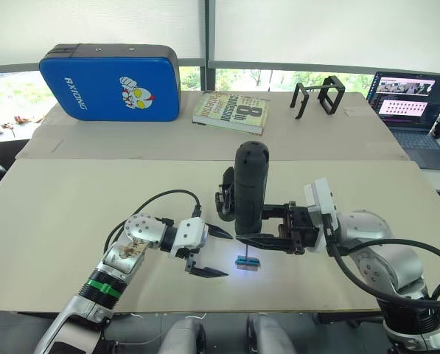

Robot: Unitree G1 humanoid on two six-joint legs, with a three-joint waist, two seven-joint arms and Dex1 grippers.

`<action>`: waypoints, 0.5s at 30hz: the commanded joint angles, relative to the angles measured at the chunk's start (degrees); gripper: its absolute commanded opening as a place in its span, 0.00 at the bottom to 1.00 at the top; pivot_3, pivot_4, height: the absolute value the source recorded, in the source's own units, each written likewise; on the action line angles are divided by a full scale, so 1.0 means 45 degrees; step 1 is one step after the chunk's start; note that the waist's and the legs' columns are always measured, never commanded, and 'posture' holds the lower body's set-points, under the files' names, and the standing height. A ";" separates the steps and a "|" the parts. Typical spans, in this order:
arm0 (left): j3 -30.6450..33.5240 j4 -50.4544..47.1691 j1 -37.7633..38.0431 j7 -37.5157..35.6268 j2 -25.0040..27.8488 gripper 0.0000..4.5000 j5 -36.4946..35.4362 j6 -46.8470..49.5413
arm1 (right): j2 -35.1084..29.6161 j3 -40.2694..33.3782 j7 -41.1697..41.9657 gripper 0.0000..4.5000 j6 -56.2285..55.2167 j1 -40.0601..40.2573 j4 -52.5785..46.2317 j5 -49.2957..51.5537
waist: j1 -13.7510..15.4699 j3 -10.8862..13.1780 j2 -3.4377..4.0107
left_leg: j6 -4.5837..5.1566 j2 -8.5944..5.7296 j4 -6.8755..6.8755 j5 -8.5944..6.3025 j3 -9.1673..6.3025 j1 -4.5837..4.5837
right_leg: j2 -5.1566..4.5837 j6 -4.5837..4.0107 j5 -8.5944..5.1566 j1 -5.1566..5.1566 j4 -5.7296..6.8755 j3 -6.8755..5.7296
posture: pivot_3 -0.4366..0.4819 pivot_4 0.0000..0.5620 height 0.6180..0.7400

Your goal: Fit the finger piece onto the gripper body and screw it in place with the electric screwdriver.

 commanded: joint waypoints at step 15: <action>0.0137 -0.0268 -0.0170 0.0013 0.0060 1.00 -0.0084 -0.0131 | -0.0128 -0.0271 0.0054 0.42 -0.0163 -0.0069 -0.0323 0.0340 | 0.0000 0.0000 0.0000 | 0.0000 0.0000 0.0000 0.0000 0.0000 0.0000 | 0.0000 0.0000 0.0000 0.0000 0.0000 0.0001 | 0.48 0.27 1.00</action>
